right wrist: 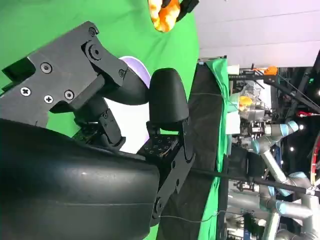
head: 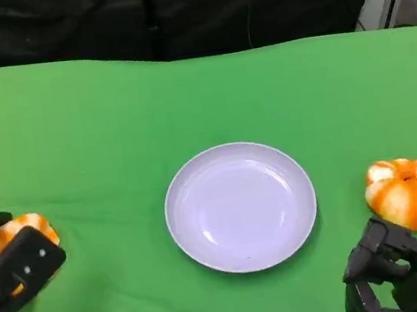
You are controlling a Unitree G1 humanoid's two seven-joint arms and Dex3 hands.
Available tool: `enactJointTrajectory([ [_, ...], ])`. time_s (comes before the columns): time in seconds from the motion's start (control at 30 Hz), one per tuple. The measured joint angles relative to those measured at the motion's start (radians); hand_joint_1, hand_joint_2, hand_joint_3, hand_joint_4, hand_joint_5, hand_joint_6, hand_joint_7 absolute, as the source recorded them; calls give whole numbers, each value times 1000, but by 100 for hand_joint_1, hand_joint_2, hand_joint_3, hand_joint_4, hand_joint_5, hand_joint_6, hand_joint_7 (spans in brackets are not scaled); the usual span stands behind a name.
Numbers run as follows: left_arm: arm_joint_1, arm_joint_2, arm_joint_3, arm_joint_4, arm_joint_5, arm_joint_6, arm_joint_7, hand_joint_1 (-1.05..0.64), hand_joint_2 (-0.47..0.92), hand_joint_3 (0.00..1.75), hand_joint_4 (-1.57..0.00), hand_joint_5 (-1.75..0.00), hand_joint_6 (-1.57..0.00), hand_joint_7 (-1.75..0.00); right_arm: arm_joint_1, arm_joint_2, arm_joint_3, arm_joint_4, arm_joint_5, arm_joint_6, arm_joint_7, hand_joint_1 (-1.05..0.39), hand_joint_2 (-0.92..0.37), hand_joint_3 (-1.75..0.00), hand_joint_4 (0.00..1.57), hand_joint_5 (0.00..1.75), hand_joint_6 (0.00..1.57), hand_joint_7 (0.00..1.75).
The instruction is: Grasp the bread from the table and place it into the plate.
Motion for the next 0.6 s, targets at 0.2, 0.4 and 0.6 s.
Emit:
enactJointTrajectory([
  [0.2,4,-2,-3,-2,2,-20,33,-13,92,31,-71,-175,-50,-175,0,0,0,0,0,0,0,-15,-51,-129,83,175,74,158],
  [0.4,4,-6,-5,-2,17,-44,89,-14,91,32,-72,-175,-50,-175,0,-2,-1,0,0,0,1,-15,-51,-128,82,175,73,158],
  [0.6,3,-6,-2,-49,23,-32,103,-8,89,34,-76,-175,-52,-175,-3,-2,-1,3,2,-1,8,-15,-51,-128,83,175,74,159],
])
